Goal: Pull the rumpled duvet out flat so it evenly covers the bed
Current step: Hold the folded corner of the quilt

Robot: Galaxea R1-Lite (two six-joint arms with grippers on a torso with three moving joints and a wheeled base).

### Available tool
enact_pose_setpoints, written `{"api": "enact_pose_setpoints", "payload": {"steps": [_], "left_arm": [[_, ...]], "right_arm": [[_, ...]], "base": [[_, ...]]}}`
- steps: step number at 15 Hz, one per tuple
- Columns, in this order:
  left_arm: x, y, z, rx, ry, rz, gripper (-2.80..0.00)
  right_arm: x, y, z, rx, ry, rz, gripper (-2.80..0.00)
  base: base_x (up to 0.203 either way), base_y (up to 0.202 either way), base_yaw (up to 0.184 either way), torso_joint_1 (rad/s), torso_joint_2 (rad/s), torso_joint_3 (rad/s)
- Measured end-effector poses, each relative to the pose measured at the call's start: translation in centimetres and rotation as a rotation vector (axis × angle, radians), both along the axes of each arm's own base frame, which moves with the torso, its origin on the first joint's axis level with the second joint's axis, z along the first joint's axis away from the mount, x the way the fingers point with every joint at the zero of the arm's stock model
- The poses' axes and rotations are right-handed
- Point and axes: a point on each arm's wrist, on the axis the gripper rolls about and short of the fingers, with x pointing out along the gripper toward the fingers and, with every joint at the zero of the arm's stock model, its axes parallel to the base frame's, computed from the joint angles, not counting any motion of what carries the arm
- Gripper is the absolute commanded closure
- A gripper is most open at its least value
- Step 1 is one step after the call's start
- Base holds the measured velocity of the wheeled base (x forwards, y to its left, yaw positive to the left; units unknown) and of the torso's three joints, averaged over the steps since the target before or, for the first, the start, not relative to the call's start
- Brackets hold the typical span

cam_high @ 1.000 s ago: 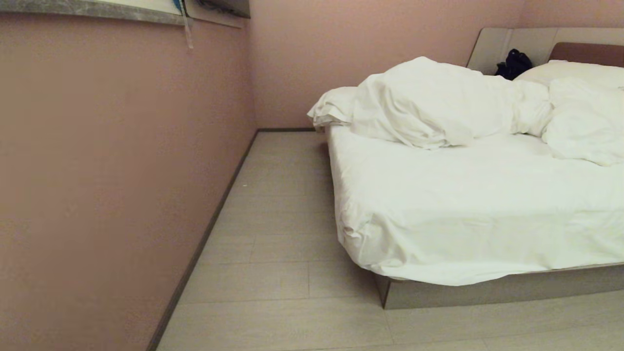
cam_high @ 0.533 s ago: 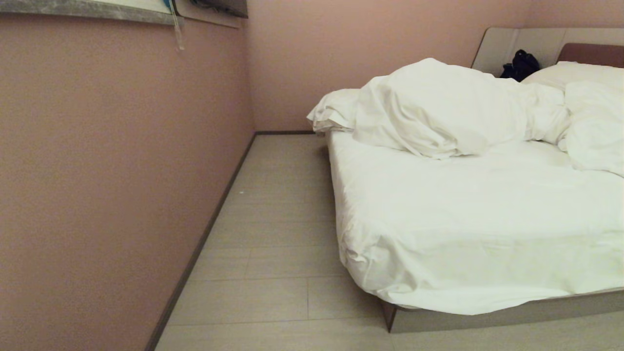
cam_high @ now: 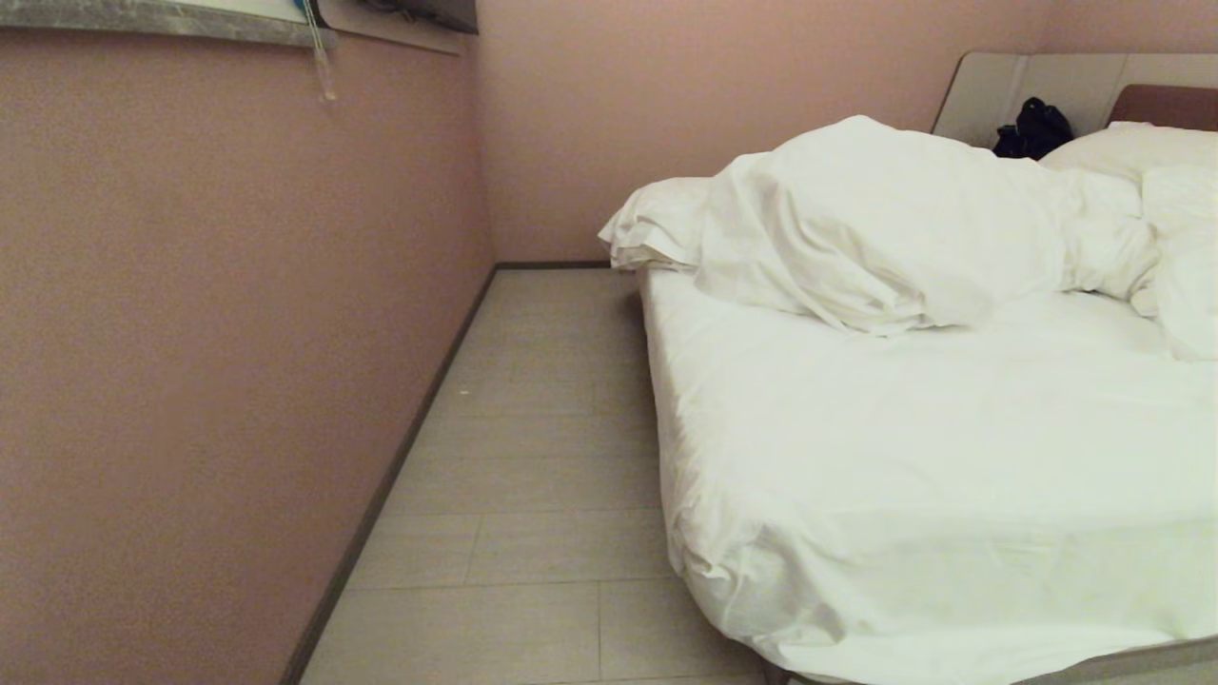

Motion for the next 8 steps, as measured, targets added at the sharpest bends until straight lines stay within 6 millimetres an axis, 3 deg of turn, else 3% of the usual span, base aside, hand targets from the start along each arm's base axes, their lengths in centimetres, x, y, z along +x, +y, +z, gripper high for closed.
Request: {"api": "enact_pose_setpoints", "payload": {"steps": [8], "left_arm": [[0.00,0.00,-0.02,-0.001,0.001,0.000,0.00]], "right_arm": [[0.00,0.00,0.01,0.000,-0.001,0.000,0.00]], "base": [[0.000,0.000,0.000,0.000,0.00,0.000]]}}
